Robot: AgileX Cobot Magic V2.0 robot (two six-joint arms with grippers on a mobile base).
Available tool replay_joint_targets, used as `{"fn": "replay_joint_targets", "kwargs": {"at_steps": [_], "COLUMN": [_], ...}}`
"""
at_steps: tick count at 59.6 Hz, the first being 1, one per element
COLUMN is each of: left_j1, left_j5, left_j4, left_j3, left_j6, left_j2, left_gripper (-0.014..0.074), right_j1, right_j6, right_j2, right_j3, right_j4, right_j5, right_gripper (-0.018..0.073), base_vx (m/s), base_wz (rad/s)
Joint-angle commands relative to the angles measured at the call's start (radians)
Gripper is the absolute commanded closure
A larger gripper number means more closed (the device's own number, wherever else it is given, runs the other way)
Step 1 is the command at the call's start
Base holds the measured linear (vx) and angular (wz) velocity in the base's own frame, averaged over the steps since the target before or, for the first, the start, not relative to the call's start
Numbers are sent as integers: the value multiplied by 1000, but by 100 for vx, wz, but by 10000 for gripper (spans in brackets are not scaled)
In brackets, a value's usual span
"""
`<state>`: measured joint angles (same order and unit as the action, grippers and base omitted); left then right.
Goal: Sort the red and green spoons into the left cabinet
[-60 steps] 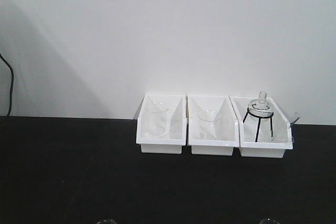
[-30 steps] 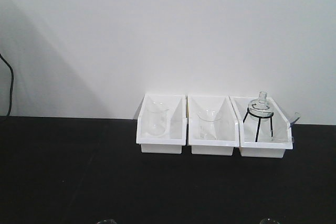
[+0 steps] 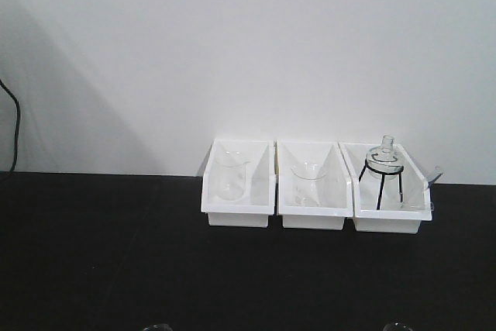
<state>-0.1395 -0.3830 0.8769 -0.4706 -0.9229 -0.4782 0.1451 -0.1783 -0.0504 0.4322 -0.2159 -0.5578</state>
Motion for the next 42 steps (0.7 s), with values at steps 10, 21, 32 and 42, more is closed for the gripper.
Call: {"fn": "replay_joint_targets", "kwargs": {"at_steps": [10, 21, 32, 42], "left_j1": [-1, -1, -1, -1], "left_j5": [52, 52, 52, 52], "left_j4": [32, 32, 32, 32], "left_j3": [-27, -27, -27, -27], "left_j6": [8, 8, 8, 8], "left_j2": [0, 0, 0, 0], "left_gripper": [596, 596, 596, 596], "right_j1": [-3, -3, -3, -3], "right_j6": [7, 7, 7, 7], "right_j2": [-14, -14, -14, -14], "right_j3": [30, 30, 30, 30], "right_j4": [-12, -12, -12, -12], "right_j5": [72, 72, 72, 72], "right_gripper": [564, 564, 564, 564], "base_vx": [0, -2, -7, -14], "base_wz": [1, 1, -1, 2]}}
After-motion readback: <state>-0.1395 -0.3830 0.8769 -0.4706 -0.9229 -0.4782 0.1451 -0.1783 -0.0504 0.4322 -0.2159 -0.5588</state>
